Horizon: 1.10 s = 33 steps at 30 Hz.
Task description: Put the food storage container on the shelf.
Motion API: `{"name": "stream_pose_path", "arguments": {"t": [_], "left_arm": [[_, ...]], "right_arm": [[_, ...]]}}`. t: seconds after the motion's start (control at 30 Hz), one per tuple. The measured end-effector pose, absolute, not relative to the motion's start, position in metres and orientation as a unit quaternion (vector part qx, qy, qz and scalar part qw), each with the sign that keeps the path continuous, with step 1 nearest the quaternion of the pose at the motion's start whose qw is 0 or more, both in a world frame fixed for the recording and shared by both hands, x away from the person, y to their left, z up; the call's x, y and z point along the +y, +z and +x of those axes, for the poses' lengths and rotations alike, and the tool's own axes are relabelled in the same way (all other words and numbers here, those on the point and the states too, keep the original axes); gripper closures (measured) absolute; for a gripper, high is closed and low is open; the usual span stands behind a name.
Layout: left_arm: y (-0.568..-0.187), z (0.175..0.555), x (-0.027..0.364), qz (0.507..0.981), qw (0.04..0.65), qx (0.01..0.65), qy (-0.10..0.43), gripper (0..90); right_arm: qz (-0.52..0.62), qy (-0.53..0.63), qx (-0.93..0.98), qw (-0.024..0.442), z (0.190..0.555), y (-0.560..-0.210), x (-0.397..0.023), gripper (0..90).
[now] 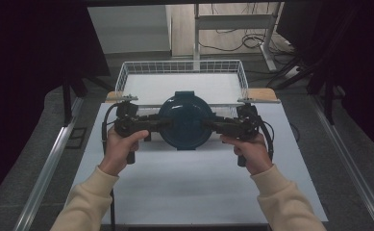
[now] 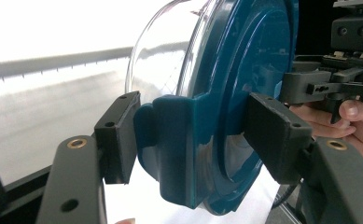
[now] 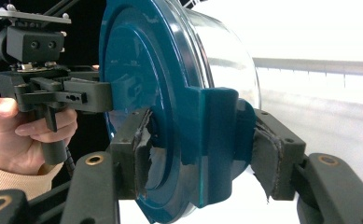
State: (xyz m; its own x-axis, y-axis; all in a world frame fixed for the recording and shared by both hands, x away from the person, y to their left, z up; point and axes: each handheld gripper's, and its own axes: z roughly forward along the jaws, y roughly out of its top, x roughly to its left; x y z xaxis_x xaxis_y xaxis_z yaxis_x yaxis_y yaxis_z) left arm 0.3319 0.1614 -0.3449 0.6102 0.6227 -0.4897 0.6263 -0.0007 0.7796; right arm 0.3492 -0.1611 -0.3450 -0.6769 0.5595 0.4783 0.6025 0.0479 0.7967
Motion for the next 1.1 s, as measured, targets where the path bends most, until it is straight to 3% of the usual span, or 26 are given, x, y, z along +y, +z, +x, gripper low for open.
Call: {"name": "stream_pose_path", "arguments": {"t": [0.7,1.1], "left_arm": [[-0.305,0.382,0.172,0.711,0.559,0.426,0.006,37.4],[-0.297,0.417,0.173,0.707,0.556,0.438,-0.003,37.4]], "right_arm": [[-0.388,-0.558,-0.734,0.005,0.399,-0.298,-0.150,43.5],[-0.395,-0.557,-0.731,0.012,0.431,-0.292,-0.149,43.4]]}}
